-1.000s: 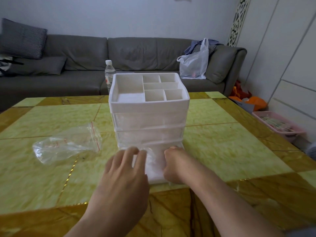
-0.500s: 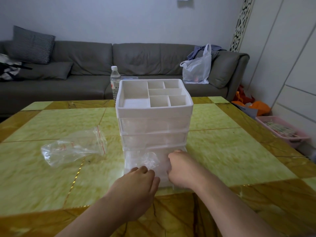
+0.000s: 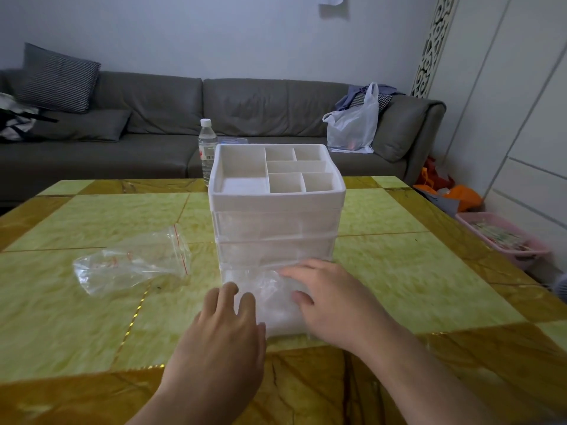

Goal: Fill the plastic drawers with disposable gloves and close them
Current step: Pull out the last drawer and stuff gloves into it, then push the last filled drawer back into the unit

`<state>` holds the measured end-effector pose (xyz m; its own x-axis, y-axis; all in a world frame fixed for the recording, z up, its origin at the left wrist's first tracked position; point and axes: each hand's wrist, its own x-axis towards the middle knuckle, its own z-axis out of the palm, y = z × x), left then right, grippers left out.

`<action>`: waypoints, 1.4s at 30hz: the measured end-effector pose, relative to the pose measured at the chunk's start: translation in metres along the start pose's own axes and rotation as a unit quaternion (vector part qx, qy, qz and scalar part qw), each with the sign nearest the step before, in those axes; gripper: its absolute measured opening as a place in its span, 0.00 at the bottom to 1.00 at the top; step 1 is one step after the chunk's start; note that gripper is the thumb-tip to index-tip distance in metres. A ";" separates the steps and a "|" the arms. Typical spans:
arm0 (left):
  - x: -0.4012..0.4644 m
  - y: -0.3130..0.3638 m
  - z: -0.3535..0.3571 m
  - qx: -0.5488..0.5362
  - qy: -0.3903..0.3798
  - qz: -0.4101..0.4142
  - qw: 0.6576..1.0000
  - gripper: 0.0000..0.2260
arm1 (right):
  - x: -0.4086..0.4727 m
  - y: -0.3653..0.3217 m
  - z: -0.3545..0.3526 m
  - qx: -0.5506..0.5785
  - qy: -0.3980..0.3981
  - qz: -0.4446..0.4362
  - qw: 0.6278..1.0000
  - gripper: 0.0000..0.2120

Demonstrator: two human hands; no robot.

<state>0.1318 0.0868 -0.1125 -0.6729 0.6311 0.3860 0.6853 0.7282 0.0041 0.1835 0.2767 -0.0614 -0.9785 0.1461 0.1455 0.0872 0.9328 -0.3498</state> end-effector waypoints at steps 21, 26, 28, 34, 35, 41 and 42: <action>-0.002 -0.009 0.036 -0.021 0.000 0.044 0.999 0.15 | 0.021 0.011 0.038 0.044 -0.110 0.008 0.993 0.20; -0.001 -0.010 0.023 -0.045 -0.001 0.036 0.998 0.18 | 0.010 0.009 0.022 0.044 -0.015 -0.011 0.999 0.19; 0.000 -0.012 0.018 -0.075 0.002 0.032 0.997 0.20 | 0.005 0.012 0.013 0.075 0.029 -0.005 0.997 0.14; -0.005 -0.036 0.005 -0.223 0.003 -0.017 0.975 0.35 | 0.005 0.059 -0.008 0.220 0.022 0.157 0.963 0.23; -0.004 -0.042 0.006 -0.249 -0.009 -0.044 0.968 0.40 | 0.003 0.067 -0.010 0.246 -0.063 0.170 0.952 0.36; 0.020 -0.069 0.024 -0.441 -0.201 -0.184 0.855 0.74 | 0.000 0.079 0.010 0.197 -0.226 0.163 0.940 0.74; 0.024 -0.070 0.027 -0.486 -0.213 -0.179 0.828 0.74 | 0.003 0.077 0.015 0.206 -0.212 0.164 0.941 0.75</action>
<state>0.0602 0.0587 -0.1280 -0.7765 0.6092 -0.1611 0.1815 0.4610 0.8687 0.1845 0.3445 -0.1016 -0.9059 0.1784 -0.3842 0.4032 0.6413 -0.6528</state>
